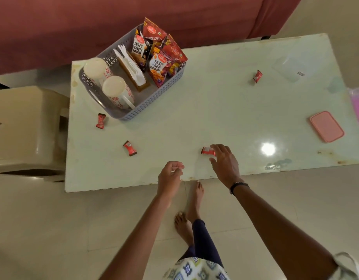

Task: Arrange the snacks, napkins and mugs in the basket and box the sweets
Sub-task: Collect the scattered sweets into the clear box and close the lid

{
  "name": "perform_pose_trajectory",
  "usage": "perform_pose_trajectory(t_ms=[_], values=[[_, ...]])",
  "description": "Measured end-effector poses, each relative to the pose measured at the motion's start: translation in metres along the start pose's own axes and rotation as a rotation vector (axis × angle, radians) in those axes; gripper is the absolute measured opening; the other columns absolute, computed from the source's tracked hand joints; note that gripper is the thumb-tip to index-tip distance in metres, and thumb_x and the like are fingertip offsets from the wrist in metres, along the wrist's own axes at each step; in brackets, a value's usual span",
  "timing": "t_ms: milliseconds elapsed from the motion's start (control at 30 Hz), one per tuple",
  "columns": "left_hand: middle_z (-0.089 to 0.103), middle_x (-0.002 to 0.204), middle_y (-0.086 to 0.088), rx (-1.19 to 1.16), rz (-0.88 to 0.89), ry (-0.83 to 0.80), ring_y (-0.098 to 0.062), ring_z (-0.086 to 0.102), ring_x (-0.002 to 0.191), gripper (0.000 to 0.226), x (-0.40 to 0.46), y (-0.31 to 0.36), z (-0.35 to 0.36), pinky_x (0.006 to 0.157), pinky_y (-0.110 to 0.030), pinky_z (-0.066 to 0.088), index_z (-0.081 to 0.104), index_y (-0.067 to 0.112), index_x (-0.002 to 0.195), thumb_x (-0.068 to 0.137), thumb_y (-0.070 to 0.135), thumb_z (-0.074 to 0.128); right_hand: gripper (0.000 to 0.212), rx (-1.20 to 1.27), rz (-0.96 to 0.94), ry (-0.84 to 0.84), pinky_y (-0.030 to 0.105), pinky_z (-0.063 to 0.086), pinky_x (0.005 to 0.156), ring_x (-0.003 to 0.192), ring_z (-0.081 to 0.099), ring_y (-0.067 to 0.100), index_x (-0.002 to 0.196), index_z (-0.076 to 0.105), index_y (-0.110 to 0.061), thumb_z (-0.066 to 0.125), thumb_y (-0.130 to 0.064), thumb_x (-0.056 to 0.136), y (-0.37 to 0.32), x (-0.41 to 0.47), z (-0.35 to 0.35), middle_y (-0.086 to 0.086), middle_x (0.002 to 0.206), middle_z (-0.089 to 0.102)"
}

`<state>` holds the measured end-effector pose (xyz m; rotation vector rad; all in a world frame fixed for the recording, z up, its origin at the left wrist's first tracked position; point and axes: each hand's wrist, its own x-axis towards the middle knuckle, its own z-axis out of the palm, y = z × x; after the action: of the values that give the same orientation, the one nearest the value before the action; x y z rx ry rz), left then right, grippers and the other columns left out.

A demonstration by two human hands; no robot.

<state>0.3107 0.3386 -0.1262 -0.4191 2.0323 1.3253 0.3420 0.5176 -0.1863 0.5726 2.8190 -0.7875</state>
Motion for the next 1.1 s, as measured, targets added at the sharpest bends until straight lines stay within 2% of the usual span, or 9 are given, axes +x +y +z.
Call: perform_pose_trajectory(t_ms=[167, 300, 433, 567, 667, 733, 833, 967, 1100], values=[[0.065, 0.107, 0.002, 0.027, 0.008, 0.009, -0.012, 0.062, 0.093, 0.019, 0.003, -0.001, 0.001, 0.07, -0.022, 0.049, 0.058, 0.019, 0.102, 0.092, 0.01, 0.045, 0.042, -0.055, -0.08, 0.043, 0.037, 0.051, 0.081, 0.105, 0.058, 0.027, 0.119, 0.057, -0.009, 0.067, -0.001, 0.079, 0.004, 0.011, 0.003, 0.007, 0.11, 0.065], [0.065, 0.107, 0.002, 0.037, 0.013, 0.007, -0.013, 0.061, 0.092, 0.019, 0.002, 0.004, 0.007, 0.069, -0.022, 0.048, 0.058, 0.018, 0.102, 0.092, 0.009, 0.044, 0.034, -0.106, -0.142, -0.004, 0.038, 0.053, 0.078, 0.097, 0.057, 0.029, 0.115, 0.058, -0.005, 0.053, 0.007, 0.084, 0.008, 0.014, 0.005, 0.011, 0.104, 0.065], [0.065, 0.107, 0.002, 0.029, 0.021, 0.005, -0.015, 0.061, 0.094, 0.018, -0.003, 0.015, 0.016, 0.069, -0.023, 0.049, 0.057, 0.019, 0.1, 0.092, 0.009, 0.044, 0.033, 0.072, -0.114, -0.053, 0.035, 0.054, 0.085, 0.1, 0.056, 0.028, 0.12, 0.051, -0.005, 0.047, 0.004, 0.089, 0.012, 0.01, -0.009, 0.013, 0.113, 0.055], [0.065, 0.105, 0.0, -0.011, 0.033, -0.01, -0.017, 0.061, 0.091, 0.019, -0.011, 0.037, 0.029, 0.069, -0.026, 0.048, 0.056, 0.02, 0.094, 0.091, 0.007, 0.043, 0.025, 0.212, -0.031, 0.017, 0.035, 0.055, 0.081, 0.096, 0.062, 0.029, 0.11, 0.047, -0.003, 0.045, 0.005, 0.087, 0.021, 0.017, -0.05, 0.015, 0.11, 0.05], [0.065, 0.104, 0.0, -0.042, 0.059, -0.016, -0.014, 0.06, 0.086, 0.022, -0.006, 0.062, 0.045, 0.069, -0.026, 0.048, 0.056, 0.024, 0.089, 0.091, 0.006, 0.044, 0.014, 0.207, 0.045, 0.023, 0.039, 0.045, 0.067, 0.077, 0.055, 0.029, 0.103, 0.042, -0.002, 0.04, 0.0, 0.089, 0.034, 0.039, -0.087, 0.014, 0.099, 0.051], [0.065, 0.103, 0.0, -0.079, 0.064, -0.016, -0.014, 0.061, 0.085, 0.023, 0.005, 0.079, 0.06, 0.07, -0.026, 0.048, 0.056, 0.025, 0.088, 0.091, 0.006, 0.044, 0.012, 0.182, 0.088, 0.007, 0.035, 0.035, 0.063, 0.074, 0.052, 0.033, 0.102, 0.041, -0.002, 0.039, -0.004, 0.091, 0.045, 0.062, -0.108, 0.015, 0.093, 0.054], [0.066, 0.103, 0.0, -0.123, 0.071, -0.024, -0.016, 0.062, 0.09, 0.019, 0.027, 0.1, 0.083, 0.073, -0.028, 0.049, 0.058, 0.021, 0.094, 0.092, 0.008, 0.045, 0.016, 0.092, 0.122, 0.056, 0.031, 0.033, 0.064, 0.086, 0.061, 0.039, 0.107, 0.044, -0.002, 0.04, -0.007, 0.092, 0.064, 0.104, -0.13, 0.018, 0.102, 0.065], [0.066, 0.101, 0.0, -0.186, 0.062, -0.007, -0.016, 0.062, 0.088, 0.017, 0.056, 0.115, 0.11, 0.075, -0.029, 0.049, 0.059, 0.019, 0.097, 0.092, 0.008, 0.046, 0.022, 0.072, 0.171, 0.123, 0.035, 0.035, 0.061, 0.081, 0.061, 0.045, 0.116, 0.042, -0.006, 0.038, -0.01, 0.095, 0.093, 0.164, -0.143, 0.02, 0.095, 0.068], [0.067, 0.103, -0.001, -0.2, 0.041, 0.014, -0.018, 0.063, 0.09, 0.017, 0.078, 0.12, 0.127, 0.075, -0.03, 0.049, 0.059, 0.021, 0.097, 0.093, 0.01, 0.047, 0.041, 0.083, 0.168, 0.076, 0.038, 0.039, 0.064, 0.084, 0.06, 0.045, 0.135, 0.028, -0.018, 0.037, -0.013, 0.095, 0.114, 0.216, -0.139, 0.021, 0.099, 0.066]])
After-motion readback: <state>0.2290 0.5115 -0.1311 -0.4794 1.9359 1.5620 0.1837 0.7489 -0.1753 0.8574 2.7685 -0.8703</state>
